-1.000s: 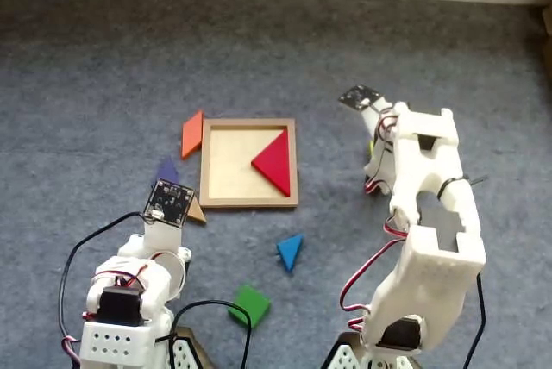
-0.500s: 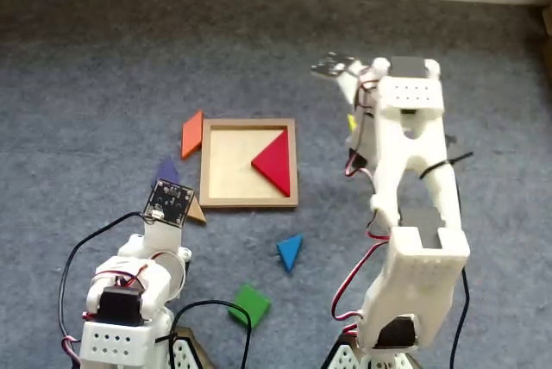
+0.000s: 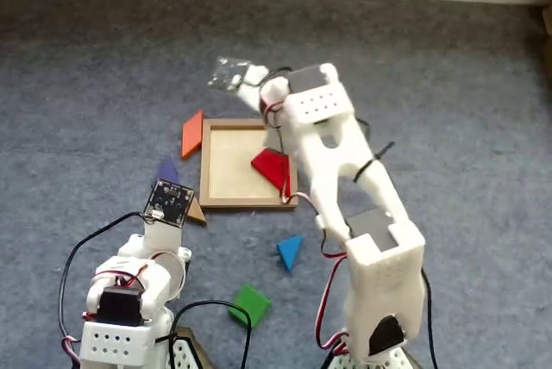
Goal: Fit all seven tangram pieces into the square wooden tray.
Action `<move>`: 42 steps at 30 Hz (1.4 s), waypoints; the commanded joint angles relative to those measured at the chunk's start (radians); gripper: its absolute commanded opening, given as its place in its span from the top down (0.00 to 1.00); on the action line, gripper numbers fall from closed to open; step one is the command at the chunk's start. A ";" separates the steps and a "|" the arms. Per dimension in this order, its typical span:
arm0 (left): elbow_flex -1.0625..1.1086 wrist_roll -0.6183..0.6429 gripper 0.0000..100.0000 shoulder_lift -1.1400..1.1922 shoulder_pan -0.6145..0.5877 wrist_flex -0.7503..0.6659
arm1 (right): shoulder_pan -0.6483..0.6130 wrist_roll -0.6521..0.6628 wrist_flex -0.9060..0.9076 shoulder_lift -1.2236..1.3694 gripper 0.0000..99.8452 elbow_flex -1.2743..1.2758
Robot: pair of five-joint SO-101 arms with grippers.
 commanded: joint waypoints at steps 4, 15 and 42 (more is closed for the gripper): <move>0.021 -0.008 0.99 -0.004 -0.012 0.005 | -0.113 0.011 -0.193 0.054 0.82 0.045; 0.021 -0.008 0.99 -0.004 -0.012 0.005 | -0.166 0.014 -0.337 0.148 0.82 0.047; 0.021 -0.008 0.99 -0.004 -0.012 0.005 | -0.124 0.005 -0.099 -0.070 0.78 0.053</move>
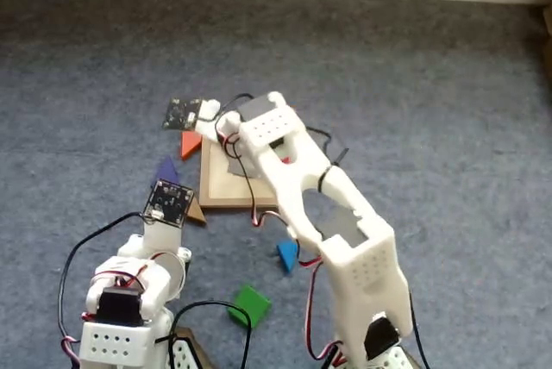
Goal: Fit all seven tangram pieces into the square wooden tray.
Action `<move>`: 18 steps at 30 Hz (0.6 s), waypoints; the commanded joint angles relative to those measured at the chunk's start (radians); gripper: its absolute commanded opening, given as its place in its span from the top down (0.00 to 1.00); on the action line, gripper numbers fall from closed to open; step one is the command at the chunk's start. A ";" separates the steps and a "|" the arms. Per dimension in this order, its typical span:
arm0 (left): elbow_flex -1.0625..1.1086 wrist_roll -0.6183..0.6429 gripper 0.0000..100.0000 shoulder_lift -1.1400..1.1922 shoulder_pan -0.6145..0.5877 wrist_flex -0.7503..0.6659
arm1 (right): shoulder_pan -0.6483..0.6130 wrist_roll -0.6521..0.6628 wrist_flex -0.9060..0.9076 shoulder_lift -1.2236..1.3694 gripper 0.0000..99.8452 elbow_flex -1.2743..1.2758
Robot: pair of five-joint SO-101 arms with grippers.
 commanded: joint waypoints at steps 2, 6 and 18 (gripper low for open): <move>0.021 -0.008 0.99 -0.004 -0.012 0.005 | 0.033 0.002 0.018 -0.148 0.86 -0.008; 0.021 -0.008 0.99 -0.004 -0.012 0.005 | 0.047 -0.130 -0.067 -0.150 0.97 -0.007; 0.021 -0.008 0.99 -0.004 -0.012 0.005 | 0.084 -0.597 -0.252 -0.110 0.98 0.016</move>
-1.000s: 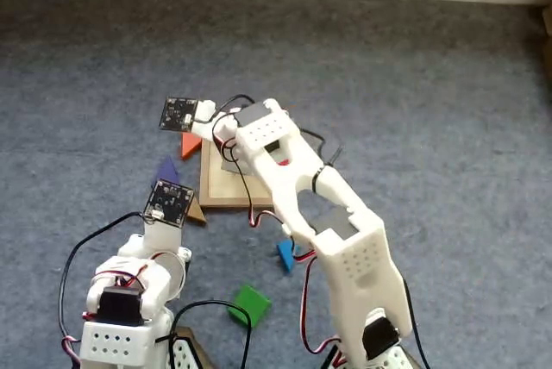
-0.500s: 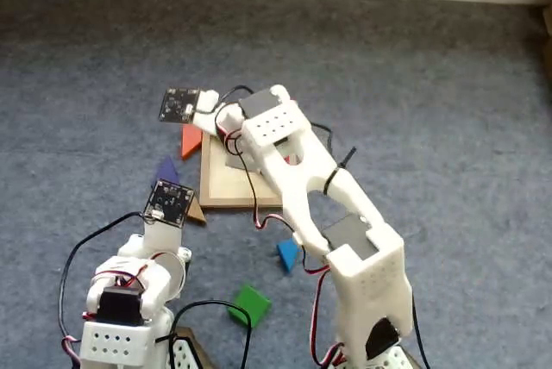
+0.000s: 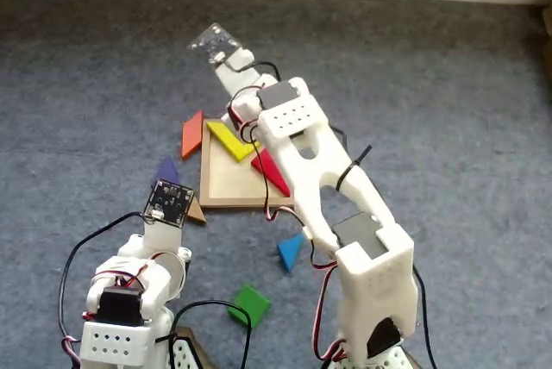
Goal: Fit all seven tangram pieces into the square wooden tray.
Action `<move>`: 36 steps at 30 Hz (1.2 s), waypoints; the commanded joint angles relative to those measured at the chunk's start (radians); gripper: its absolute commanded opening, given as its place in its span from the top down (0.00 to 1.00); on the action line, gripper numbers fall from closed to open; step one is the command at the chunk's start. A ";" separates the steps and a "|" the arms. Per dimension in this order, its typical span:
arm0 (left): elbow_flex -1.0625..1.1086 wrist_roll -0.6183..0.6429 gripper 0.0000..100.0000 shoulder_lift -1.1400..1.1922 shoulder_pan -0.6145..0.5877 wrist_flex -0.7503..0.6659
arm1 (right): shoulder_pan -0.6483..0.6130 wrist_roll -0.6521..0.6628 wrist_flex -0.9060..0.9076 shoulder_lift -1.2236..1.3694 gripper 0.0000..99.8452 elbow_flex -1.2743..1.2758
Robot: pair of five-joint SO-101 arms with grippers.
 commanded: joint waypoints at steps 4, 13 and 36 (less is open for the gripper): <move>0.021 -0.008 0.99 -0.004 -0.012 0.005 | 0.024 -0.104 -0.114 0.068 0.98 0.015; 0.021 -0.008 0.99 -0.004 -0.012 0.005 | 0.030 -0.049 -0.090 0.127 0.98 0.022; 0.021 -0.008 0.99 -0.004 -0.012 0.005 | 0.120 0.210 0.300 -0.182 0.99 -0.016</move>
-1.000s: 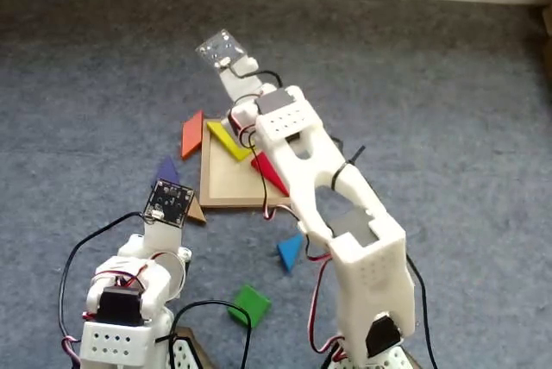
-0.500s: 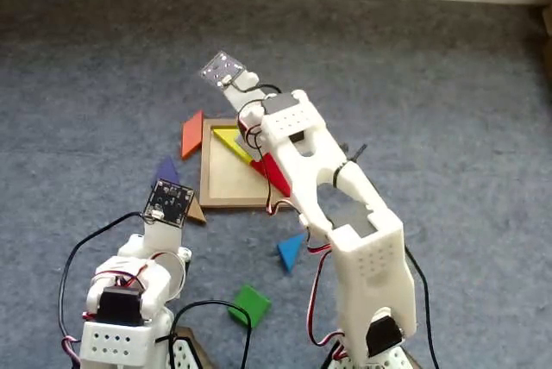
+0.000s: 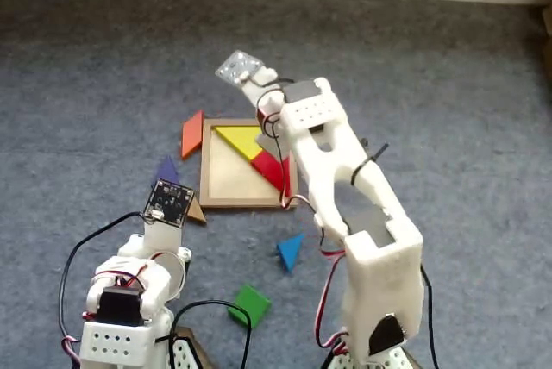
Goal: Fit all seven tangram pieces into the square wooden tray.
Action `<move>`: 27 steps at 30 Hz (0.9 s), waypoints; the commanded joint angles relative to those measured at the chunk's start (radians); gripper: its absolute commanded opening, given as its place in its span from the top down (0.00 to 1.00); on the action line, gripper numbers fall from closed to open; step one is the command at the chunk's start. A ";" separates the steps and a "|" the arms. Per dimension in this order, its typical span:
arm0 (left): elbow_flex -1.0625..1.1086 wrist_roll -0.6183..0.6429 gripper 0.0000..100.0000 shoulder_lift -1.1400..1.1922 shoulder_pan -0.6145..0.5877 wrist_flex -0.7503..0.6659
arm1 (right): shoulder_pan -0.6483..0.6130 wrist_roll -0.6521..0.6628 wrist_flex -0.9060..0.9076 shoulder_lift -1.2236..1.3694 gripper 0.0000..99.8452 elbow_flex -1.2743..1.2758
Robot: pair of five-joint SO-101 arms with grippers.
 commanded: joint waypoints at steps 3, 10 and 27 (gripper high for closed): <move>0.021 -0.008 0.99 -0.004 -0.012 0.005 | 0.016 -0.130 0.170 -0.234 0.99 -0.045; 0.021 -0.008 0.99 -0.004 -0.012 0.005 | 0.024 -0.295 0.361 -0.321 0.99 -0.045; 0.021 -0.008 0.99 -0.004 -0.012 0.005 | 0.091 -0.494 0.556 -0.334 0.99 0.217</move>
